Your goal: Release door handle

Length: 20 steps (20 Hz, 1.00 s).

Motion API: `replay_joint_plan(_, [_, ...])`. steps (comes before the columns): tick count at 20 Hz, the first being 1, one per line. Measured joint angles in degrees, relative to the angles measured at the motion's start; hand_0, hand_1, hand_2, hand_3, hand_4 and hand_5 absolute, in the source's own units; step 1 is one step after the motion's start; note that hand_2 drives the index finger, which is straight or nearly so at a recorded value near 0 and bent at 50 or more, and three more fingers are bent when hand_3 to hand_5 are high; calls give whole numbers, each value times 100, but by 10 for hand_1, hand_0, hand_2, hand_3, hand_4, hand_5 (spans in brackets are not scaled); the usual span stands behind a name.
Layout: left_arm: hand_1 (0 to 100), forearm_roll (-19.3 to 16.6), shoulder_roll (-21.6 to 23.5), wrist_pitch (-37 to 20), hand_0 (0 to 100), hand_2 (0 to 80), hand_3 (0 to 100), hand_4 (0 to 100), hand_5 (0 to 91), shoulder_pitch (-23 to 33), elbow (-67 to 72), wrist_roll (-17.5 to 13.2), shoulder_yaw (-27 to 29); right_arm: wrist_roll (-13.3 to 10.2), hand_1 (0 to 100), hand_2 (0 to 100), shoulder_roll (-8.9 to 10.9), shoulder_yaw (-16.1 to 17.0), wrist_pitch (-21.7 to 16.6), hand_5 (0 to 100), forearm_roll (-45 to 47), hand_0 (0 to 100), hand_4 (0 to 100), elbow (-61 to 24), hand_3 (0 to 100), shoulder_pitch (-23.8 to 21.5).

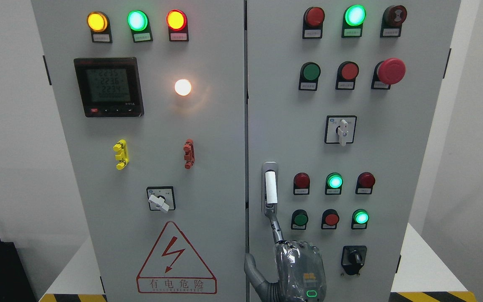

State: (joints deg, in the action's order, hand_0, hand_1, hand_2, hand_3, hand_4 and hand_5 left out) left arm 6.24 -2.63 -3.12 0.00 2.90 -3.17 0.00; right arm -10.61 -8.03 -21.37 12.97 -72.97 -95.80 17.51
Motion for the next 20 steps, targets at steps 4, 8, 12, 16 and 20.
replay_joint_plan(4, [389, 0, -1, 0, 120, 0, 0, 0, 0, 0, 0, 0, 0, -7, 256, 0, -1, -2, 0, 1000, 1, 432, 1000, -16, 1000, -6])
replay_joint_plan(8, [389, 0, -1, 0, 120, 0, 0, 0, 0, 0, 0, 0, 0, -17, 256, 0, -2, -9, -10, 1000, 0, 433, 1000, -60, 1000, -72])
replay_joint_plan(12, [389, 0, -1, 0, 120, 0, 0, 0, 0, 0, 0, 0, 0, -37, 256, 0, -1, -10, -24, 1000, -3, 432, 1000, -103, 1000, -113])
replay_joint_plan(16, [389, 0, -1, 0, 120, 0, 0, 0, 0, 0, 0, 0, 0, -50, 256, 0, 0, -10, -35, 1000, -5, 432, 1000, -146, 1000, -119])
replay_joint_plan(20, [389, 0, 0, 0, 120, 0, 0, 0, 0, 0, 0, 0, 0, -283, 315, 311, -1, -4, -85, 893, 15, 516, 807, -236, 847, -208])
